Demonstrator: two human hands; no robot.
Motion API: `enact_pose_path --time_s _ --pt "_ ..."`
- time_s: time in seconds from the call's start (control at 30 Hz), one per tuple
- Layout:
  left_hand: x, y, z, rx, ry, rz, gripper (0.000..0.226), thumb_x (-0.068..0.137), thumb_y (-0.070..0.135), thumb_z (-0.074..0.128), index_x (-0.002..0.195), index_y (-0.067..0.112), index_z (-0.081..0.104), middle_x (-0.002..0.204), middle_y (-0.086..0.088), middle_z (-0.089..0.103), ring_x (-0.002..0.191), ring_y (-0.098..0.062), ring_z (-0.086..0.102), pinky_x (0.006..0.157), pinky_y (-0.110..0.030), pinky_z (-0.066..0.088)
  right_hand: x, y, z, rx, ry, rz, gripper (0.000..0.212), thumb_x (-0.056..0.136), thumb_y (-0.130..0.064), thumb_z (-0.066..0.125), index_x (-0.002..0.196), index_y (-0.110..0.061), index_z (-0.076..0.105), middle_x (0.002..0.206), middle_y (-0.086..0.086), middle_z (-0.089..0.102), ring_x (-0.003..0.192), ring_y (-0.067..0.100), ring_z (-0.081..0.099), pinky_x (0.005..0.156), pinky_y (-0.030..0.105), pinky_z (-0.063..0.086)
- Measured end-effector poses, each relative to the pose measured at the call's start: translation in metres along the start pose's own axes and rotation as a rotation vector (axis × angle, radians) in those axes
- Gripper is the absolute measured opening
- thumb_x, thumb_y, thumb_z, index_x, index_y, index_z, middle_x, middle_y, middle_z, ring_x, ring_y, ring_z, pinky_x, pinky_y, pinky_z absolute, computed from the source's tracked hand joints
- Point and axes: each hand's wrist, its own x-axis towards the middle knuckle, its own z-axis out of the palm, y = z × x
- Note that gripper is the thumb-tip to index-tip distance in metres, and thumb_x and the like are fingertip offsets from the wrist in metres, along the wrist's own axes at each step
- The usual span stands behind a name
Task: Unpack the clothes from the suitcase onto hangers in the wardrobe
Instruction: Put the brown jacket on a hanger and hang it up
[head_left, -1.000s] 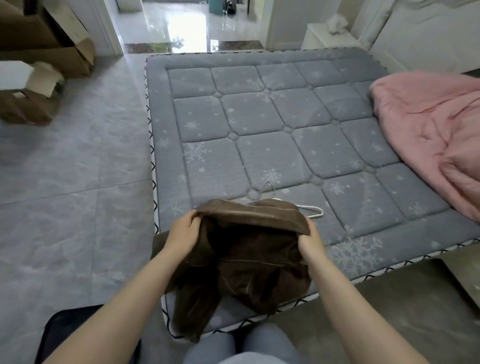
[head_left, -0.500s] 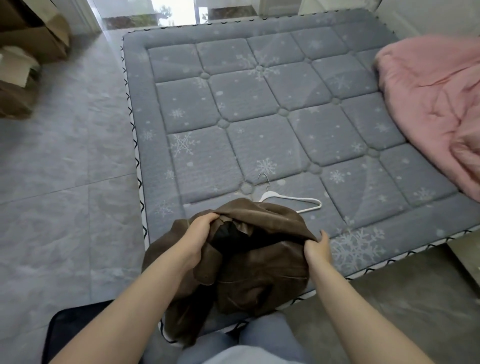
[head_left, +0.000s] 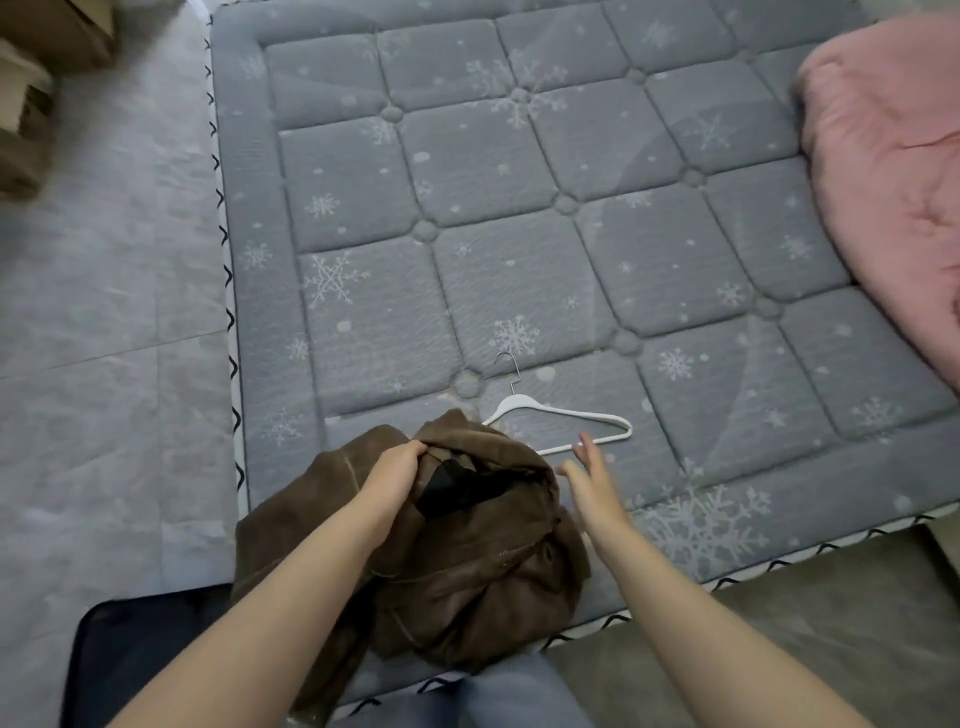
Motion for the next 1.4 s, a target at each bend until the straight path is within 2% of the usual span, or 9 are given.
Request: enact_pose_path --time_s 0.33,0.5,0.6,0.7,0.8,1.03,1.13,1.23,1.4 --pt "0.058 -0.025 0.022 -0.009 0.065 0.214 0.034 0.099 0.026 0.042 0.084 0.019 0.072 0.083 0.006 0.073 0.086 -0.014 0.065 0.073 -0.029 0.046 0.121 0.002 0.034 -0.126 -0.182 0.164 0.06 0.098 -0.009 0.052 0.153 -0.018 0.03 0.152 0.008 0.042 0.127 0.026 0.052 0.092 0.031 0.042" --pt "0.08 -0.043 0.019 0.014 0.059 0.277 0.031 0.094 0.021 0.052 0.064 0.02 0.059 0.059 0.013 0.06 0.065 -0.007 0.057 0.067 -0.032 0.04 0.173 -0.004 0.037 -0.84 0.071 -0.109 0.056 0.087 -0.018 0.063 0.138 -0.006 0.045 0.142 0.016 0.05 0.13 0.036 0.046 0.107 0.041 0.038" --pt "0.087 -0.05 0.018 0.065 0.0 0.282 0.008 0.082 0.031 0.061 0.08 0.025 0.067 0.076 0.016 0.069 0.075 -0.001 0.063 0.069 -0.023 0.048 0.201 -0.001 0.041 -1.099 0.059 -0.157 0.07 0.087 -0.025 0.063 0.148 -0.01 0.031 0.153 0.01 0.037 0.142 0.032 0.03 0.113 0.043 0.027" --pt "0.094 -0.058 0.012 0.189 -0.161 0.217 0.043 0.074 0.025 0.071 0.112 0.04 0.057 0.102 0.022 0.068 0.093 0.008 0.063 0.073 -0.009 0.048 0.214 0.012 0.045 -1.2 -0.088 -0.043 0.086 0.09 -0.024 0.061 0.157 -0.015 0.007 0.165 0.004 0.014 0.151 0.031 0.012 0.12 0.048 0.012" --pt "0.096 -0.061 0.008 0.29 -0.248 0.229 0.07 0.076 0.015 0.072 0.135 0.035 0.04 0.119 0.019 0.06 0.105 0.007 0.059 0.087 -0.014 0.048 0.215 0.018 0.045 -1.295 -0.011 -0.148 0.071 0.089 -0.021 0.061 0.151 -0.017 0.026 0.15 0.013 0.033 0.141 0.033 0.031 0.119 0.049 0.02" --pt "0.092 -0.061 0.007 0.653 0.027 0.392 0.045 0.079 0.027 0.072 0.117 0.023 0.047 0.104 0.006 0.054 0.099 -0.014 0.057 0.074 -0.021 0.042 0.194 0.022 0.039 -1.098 -0.044 0.019 0.038 0.097 -0.028 0.05 0.13 -0.012 0.058 0.136 0.021 0.048 0.124 0.037 0.048 0.106 0.044 0.041" --pt "0.085 -0.071 -0.003 0.778 0.282 0.155 0.049 0.077 0.063 0.064 0.104 0.026 0.046 0.099 0.005 0.053 0.095 -0.019 0.055 0.072 -0.035 0.048 0.165 0.016 0.035 -0.975 -0.026 -0.093 0.033 0.092 -0.032 0.05 0.113 -0.015 0.069 0.117 0.017 0.063 0.112 0.037 0.058 0.095 0.043 0.048" --pt "0.083 -0.086 -0.012 0.68 0.263 -0.092 0.051 0.082 0.069 0.054 0.1 0.024 0.042 0.101 -0.001 0.058 0.097 -0.028 0.06 0.075 -0.037 0.05 0.136 0.01 0.03 -0.856 -0.008 -0.133 0.028 0.085 -0.048 0.054 0.084 -0.025 0.07 0.089 0.007 0.071 0.095 0.033 0.064 0.079 0.039 0.052" --pt "0.08 -0.094 -0.019 0.263 0.324 -0.046 0.034 0.094 0.042 0.058 0.107 0.014 0.044 0.11 -0.011 0.06 0.108 -0.035 0.058 0.077 -0.033 0.039 0.082 0.0 0.036 -0.848 0.17 -0.223 0.067 0.081 -0.082 0.042 0.068 -0.018 0.056 0.071 0.004 0.066 0.079 0.032 0.062 0.069 0.039 0.049"
